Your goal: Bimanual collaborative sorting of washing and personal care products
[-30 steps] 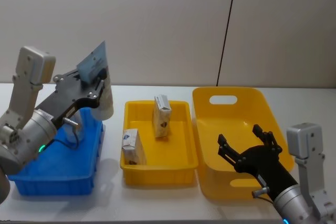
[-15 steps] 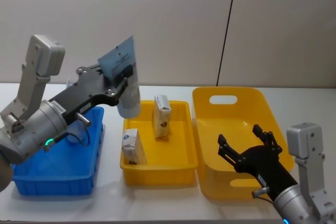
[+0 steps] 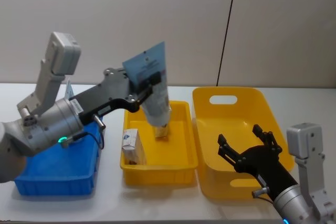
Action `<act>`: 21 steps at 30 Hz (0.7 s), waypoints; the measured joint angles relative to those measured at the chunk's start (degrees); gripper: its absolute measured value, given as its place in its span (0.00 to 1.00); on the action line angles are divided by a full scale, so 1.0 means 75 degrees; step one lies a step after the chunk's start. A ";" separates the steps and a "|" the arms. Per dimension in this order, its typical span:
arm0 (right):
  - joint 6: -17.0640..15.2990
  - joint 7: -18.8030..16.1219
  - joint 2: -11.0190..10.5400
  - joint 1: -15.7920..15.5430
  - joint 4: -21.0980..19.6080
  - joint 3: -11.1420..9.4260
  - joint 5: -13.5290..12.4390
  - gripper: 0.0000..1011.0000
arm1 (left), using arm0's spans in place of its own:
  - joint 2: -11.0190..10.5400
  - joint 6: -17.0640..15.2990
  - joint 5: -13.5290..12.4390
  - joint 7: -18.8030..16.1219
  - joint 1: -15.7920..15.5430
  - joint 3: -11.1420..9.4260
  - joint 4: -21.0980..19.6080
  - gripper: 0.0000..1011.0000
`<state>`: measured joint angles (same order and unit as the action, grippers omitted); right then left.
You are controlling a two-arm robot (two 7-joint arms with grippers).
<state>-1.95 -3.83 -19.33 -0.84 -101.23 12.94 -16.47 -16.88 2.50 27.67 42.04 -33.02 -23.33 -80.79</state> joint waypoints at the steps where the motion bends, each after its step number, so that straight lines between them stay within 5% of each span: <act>1: 0.0000 0.0000 0.0000 0.0000 0.0000 0.0000 0.0000 0.99 | 0.0015 0.0008 0.0028 0.0074 -0.0034 -0.0028 0.0041 0.22; 11: 0.0000 0.0000 0.0000 0.0000 -0.0001 0.0000 0.0000 0.99 | 0.0155 0.0087 0.0301 0.0878 -0.0424 -0.0386 0.0493 0.22; 21: -0.0005 -0.0142 -0.0042 0.0000 -0.0042 0.0008 0.0000 0.99 | 0.0214 0.0114 0.0407 0.1183 -0.0569 -0.0527 0.0661 0.21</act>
<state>-1.99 -4.89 -19.65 -0.84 -101.54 13.00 -16.46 -15.27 3.36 30.72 50.91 -37.28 -27.29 -75.83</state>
